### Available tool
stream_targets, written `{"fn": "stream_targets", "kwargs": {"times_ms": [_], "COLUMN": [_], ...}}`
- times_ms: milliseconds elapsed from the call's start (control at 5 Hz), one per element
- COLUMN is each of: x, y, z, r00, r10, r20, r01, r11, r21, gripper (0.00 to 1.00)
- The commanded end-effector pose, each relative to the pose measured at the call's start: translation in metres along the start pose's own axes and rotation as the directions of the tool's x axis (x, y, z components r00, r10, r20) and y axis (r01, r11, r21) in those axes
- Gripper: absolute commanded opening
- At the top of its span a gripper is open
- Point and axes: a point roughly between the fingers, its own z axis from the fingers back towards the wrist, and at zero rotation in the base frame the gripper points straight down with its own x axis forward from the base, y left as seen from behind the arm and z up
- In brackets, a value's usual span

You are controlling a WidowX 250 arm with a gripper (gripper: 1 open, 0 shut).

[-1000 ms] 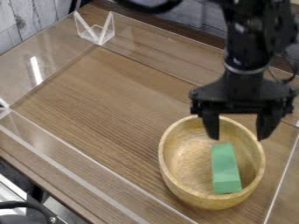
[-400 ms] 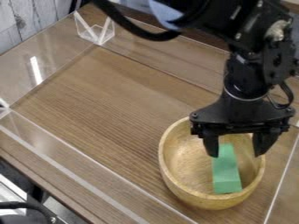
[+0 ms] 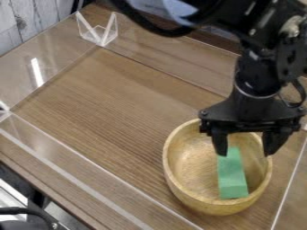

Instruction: Put green object into wooden bowl

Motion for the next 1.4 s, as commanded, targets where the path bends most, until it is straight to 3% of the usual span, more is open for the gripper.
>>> {"fn": "stream_targets", "kwargs": {"times_ms": [0, 400, 600, 800, 1000, 1200], "x": [-0.005, 0.027, 0.039, 0.053, 0.063, 0.071], "y": [-0.016, -0.015, 0.004, 0.025, 0.045, 0.071], "z": [-0.001, 0.05, 0.077, 0.088, 0.088, 0.08], "r00": [1.0, 0.997, 0.996, 0.994, 0.987, 0.976], "r10": [0.017, 0.055, 0.042, 0.016, -0.046, -0.097], "r20": [0.027, 0.062, 0.084, 0.11, 0.156, 0.195], "r01": [-0.016, -0.049, -0.03, 0.0, 0.067, 0.117], "r11": [1.0, 0.994, 0.99, 0.989, 0.989, 0.988], "r21": [-0.022, -0.094, -0.139, -0.145, -0.132, -0.097], "gripper": [1.0, 1.0, 1.0, 1.0, 1.0, 1.0]}}
